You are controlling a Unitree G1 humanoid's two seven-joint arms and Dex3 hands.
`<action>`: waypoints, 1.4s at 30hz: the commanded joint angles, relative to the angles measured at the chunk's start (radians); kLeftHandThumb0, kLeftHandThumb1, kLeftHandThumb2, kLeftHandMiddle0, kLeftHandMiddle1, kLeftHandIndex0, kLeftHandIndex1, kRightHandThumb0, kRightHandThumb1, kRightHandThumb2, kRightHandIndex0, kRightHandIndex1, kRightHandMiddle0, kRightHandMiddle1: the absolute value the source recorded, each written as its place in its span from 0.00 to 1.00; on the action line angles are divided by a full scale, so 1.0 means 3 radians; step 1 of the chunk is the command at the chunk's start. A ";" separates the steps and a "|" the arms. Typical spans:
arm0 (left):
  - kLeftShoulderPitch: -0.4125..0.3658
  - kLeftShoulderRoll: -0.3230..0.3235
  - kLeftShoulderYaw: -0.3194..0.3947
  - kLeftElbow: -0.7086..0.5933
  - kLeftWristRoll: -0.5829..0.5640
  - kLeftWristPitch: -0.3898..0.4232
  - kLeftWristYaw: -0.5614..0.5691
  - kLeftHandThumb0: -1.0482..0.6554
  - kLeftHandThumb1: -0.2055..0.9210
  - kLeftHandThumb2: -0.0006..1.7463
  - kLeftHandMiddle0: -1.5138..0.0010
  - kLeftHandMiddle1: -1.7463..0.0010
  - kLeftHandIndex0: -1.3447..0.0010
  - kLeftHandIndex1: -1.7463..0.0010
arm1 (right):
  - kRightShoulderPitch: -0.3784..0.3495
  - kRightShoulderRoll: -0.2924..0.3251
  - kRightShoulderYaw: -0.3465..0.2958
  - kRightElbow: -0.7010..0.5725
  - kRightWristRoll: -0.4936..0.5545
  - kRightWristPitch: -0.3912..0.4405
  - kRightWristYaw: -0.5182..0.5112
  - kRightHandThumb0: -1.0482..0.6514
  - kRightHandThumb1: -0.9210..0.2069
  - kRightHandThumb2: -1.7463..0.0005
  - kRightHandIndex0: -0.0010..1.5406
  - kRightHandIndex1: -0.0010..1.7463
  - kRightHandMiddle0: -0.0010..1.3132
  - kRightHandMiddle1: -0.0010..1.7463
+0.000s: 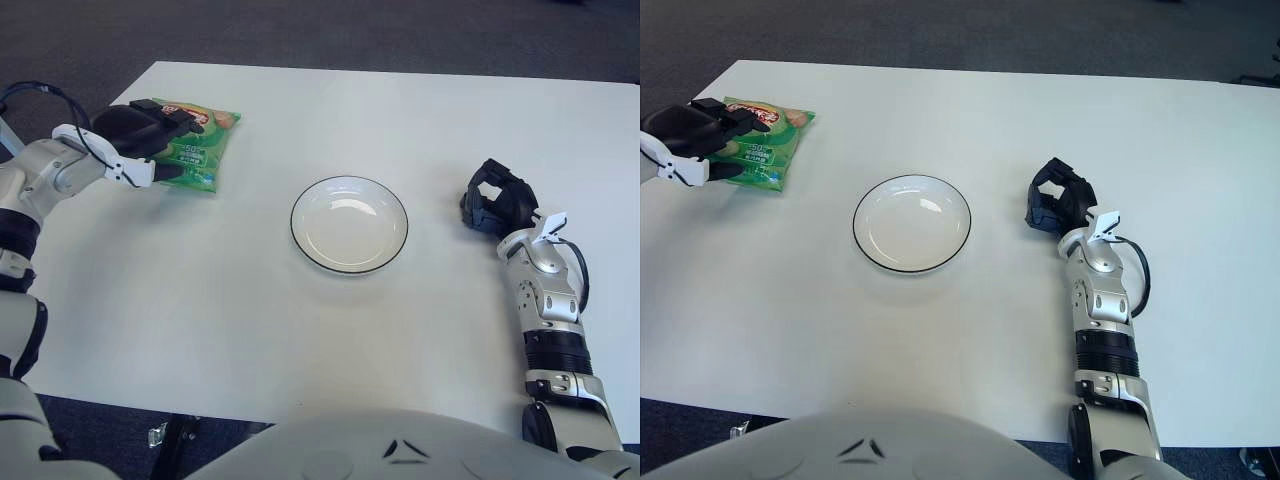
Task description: Put the snack into the plate.
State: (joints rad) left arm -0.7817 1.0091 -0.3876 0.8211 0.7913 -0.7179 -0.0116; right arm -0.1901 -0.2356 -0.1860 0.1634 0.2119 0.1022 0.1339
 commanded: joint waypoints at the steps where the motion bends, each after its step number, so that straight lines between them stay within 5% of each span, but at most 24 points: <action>1: 0.0026 0.0031 0.0044 -0.0012 -0.0016 0.0021 -0.0011 0.21 1.00 0.59 0.83 0.61 1.00 0.46 | 0.0219 0.0090 0.0066 0.0182 -0.0038 0.0251 -0.0006 0.34 0.52 0.26 0.84 1.00 0.46 1.00; 26: 0.0124 0.0040 0.0120 -0.0168 -0.0042 0.0050 -0.0074 0.21 1.00 0.59 0.83 0.61 1.00 0.46 | 0.0267 0.0050 0.0035 0.0171 -0.0002 0.0239 0.0072 0.34 0.52 0.26 0.85 1.00 0.46 1.00; 27: 0.0231 -0.0141 0.0190 -0.0328 0.0069 0.0530 0.0165 0.21 1.00 0.59 0.83 0.61 1.00 0.46 | 0.0264 0.0040 0.0030 0.0183 -0.0001 0.0237 0.0084 0.34 0.52 0.26 0.85 1.00 0.46 1.00; 28: 0.0286 -0.0342 0.0225 -0.0374 0.0183 0.0971 0.0450 0.17 1.00 0.62 0.89 0.74 1.00 0.60 | 0.0261 0.0029 0.0024 0.0196 0.0000 0.0234 0.0097 0.34 0.52 0.26 0.85 1.00 0.46 1.00; 30: 0.0287 -0.0601 0.0218 -0.0296 0.0312 0.1414 0.0840 0.12 1.00 0.65 0.94 0.87 1.00 0.76 | 0.0253 0.0007 0.0013 0.0224 -0.0002 0.0229 0.0116 0.34 0.52 0.26 0.85 1.00 0.46 1.00; 34: 0.0249 -0.0682 0.0165 -0.0214 0.0304 0.1392 0.1029 0.08 1.00 0.68 0.99 0.97 1.00 0.89 | 0.0237 -0.0031 -0.0003 0.0276 -0.0008 0.0218 0.0140 0.34 0.52 0.26 0.85 1.00 0.46 1.00; 42: 0.0294 -0.0763 0.0159 -0.0396 0.0214 0.1451 0.1066 0.08 1.00 0.70 1.00 1.00 1.00 0.92 | 0.0173 -0.0100 -0.0056 0.0455 -0.0022 0.0161 0.0192 0.34 0.52 0.26 0.84 1.00 0.46 1.00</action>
State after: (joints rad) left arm -0.7000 0.7832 -0.3484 0.7239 0.8655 -0.2998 0.3006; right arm -0.2018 -0.2693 -0.2040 0.2014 0.2160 0.0888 0.1907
